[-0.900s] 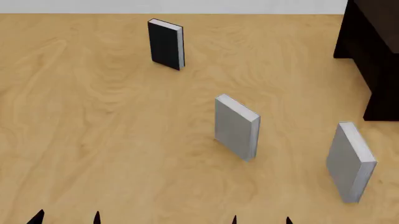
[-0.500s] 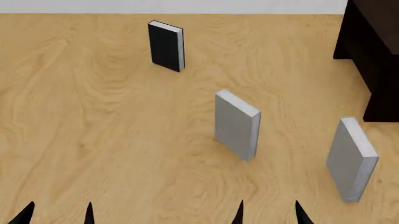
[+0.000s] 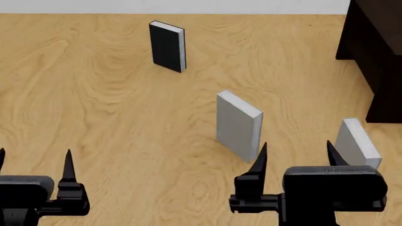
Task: Pick up the book on the right and place it on the cabinet shelf.
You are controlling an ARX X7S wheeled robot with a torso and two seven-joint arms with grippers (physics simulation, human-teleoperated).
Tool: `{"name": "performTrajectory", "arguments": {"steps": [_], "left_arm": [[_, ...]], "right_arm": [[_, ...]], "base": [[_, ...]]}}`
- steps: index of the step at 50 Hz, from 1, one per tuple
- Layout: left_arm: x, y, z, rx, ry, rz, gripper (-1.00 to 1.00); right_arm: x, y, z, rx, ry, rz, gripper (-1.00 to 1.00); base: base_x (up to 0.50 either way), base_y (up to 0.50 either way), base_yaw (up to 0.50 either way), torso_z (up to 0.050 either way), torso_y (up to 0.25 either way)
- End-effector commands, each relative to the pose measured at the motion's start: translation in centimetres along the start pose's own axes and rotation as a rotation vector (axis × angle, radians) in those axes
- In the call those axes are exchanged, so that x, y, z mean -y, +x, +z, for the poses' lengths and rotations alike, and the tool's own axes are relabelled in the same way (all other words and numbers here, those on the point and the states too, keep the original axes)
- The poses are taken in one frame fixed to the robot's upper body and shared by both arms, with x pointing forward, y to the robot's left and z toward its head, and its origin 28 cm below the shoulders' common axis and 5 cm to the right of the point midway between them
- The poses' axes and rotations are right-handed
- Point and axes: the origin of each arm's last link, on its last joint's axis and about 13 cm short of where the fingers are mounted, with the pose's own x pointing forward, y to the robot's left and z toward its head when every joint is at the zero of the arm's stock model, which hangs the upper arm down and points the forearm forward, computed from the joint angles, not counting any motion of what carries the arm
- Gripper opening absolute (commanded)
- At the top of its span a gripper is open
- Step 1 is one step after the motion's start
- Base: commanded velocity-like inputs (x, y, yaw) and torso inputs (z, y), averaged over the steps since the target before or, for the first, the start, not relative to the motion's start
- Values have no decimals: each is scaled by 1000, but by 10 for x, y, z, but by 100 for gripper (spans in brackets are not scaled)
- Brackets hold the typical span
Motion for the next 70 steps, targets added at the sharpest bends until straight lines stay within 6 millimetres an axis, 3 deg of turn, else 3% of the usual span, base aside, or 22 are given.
{"name": "performTrajectory", "arguments": {"steps": [1,14,29,42,51,58,70], "left_arm": [[-6,19,45,58,14,23,100],[-15,30,93,119,26,14,100],[-24,45,120,122,-19,-15,100],[-22,80,130,145,12,5,100],[-15,101,129,148,19,6,100],[-13,105,133,150,10,4,100],[-14,103,135,156,9,-3,100]], "right_arm": [[11,8,37,4,-21,-25,100],[25,22,78,46,-77,-57,100],[38,45,99,62,-97,-42,100],[48,82,121,52,-120,-13,100],[46,104,122,30,-162,7,100],[51,108,130,57,-137,-13,100],[51,106,126,54,-137,-16,100]], "base": [[0,0,0,0,0],[0,0,0,0,0],[0,0,0,0,0],[0,0,0,0,0],[0,0,0,0,0],[0,0,0,0,0],[0,-412,0,0,0]]}}
